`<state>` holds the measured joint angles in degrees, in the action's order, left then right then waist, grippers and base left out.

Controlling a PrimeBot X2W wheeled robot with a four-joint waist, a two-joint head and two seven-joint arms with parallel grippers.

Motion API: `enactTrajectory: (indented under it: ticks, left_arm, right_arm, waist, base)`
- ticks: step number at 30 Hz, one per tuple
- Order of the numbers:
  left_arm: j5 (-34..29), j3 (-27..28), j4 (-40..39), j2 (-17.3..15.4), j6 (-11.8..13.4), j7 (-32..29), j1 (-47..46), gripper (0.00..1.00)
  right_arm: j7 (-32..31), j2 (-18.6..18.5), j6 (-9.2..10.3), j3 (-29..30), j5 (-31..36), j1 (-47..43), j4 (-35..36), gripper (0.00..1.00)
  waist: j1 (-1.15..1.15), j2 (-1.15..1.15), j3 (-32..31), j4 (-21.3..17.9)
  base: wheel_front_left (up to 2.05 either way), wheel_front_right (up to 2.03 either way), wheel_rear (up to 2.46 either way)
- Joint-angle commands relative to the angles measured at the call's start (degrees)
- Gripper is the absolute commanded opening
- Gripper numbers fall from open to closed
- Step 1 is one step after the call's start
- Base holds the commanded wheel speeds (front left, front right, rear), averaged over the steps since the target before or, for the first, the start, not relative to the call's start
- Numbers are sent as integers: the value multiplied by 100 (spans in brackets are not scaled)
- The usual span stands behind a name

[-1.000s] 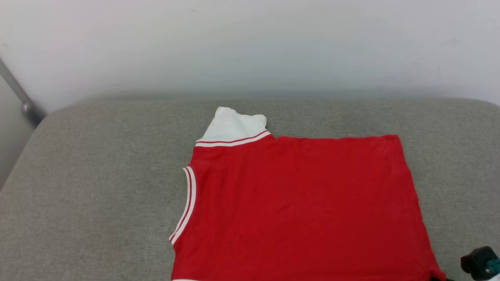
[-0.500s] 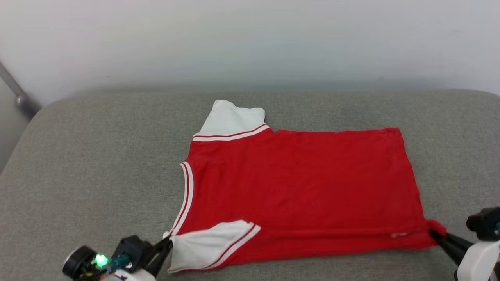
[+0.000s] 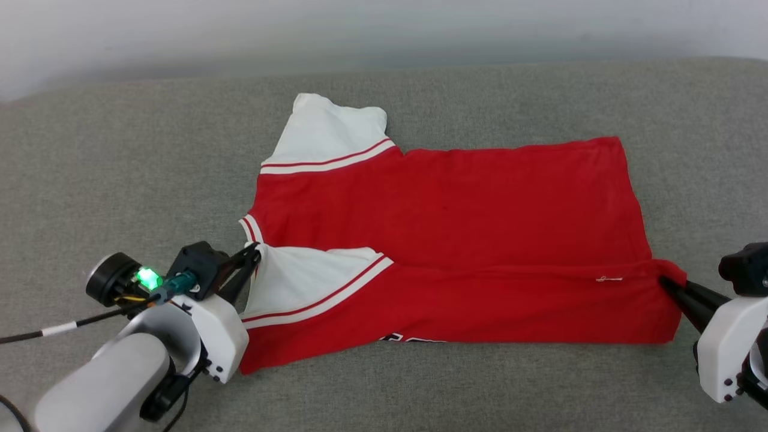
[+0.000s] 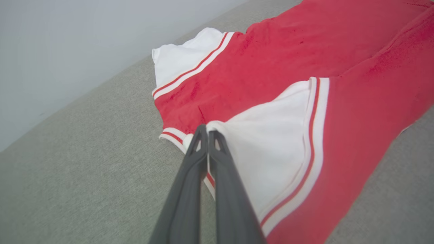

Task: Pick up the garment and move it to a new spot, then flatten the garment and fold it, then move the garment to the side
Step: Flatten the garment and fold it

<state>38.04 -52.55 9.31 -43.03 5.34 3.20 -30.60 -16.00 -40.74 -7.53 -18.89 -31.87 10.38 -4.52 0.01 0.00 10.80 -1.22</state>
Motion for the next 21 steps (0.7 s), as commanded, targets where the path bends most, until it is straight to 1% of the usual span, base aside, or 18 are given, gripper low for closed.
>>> enactTrajectory:
  ticks: [1,9,13,16,17,18,19,20,21]
  left_arm:
    - [-53,25,202,28,-80,27,-193,0]
    - [-134,-59,1123,286,-481,84,-700,0]
    - [-149,-143,1588,431,-683,172,-811,0]
    - [-101,-187,1872,536,-777,245,-804,0]
    - [-87,-200,1963,563,-809,271,-795,0]
    - [-82,-195,2034,588,-818,329,-795,0]
    - [-99,-196,2084,605,-816,376,-800,39]
    - [-175,-191,2106,619,-788,481,-845,100]
    - [-155,-164,2119,646,-778,548,-874,100]
  right_arm:
    - [-87,55,7,-86,45,230,-84,0]
    - [-271,151,7,-547,8,909,-715,0]
    - [-253,153,7,-854,-59,1080,-1030,0]
    - [-140,188,7,-967,-155,1154,-1168,0]
    - [-95,188,7,-1008,-192,1165,-1188,20]
    - [-53,177,7,-1045,-211,1180,-1198,43]
    - [-3,163,7,-1065,-238,1192,-1200,91]
    - [68,146,7,-1068,-257,1197,-1199,100]
    - [115,123,7,-1076,-263,1186,-1195,100]
  waist:
    - [-1,0,353,-112]
    - [-1,0,835,-145]
    - [-1,0,885,-130]
    - [-1,0,811,-116]
    - [-1,0,763,-111]
    - [-1,0,709,-104]
    - [-1,0,647,-96]
    - [-1,0,575,-81]
    - [-1,0,508,-64]
  base:
    - [0,0,0]
    - [0,0,0]
    - [0,0,0]
    - [0,0,0]
    - [0,0,0]
    - [0,0,0]
    - [0,0,0]
    - [0,0,0]
    - [0,0,0]
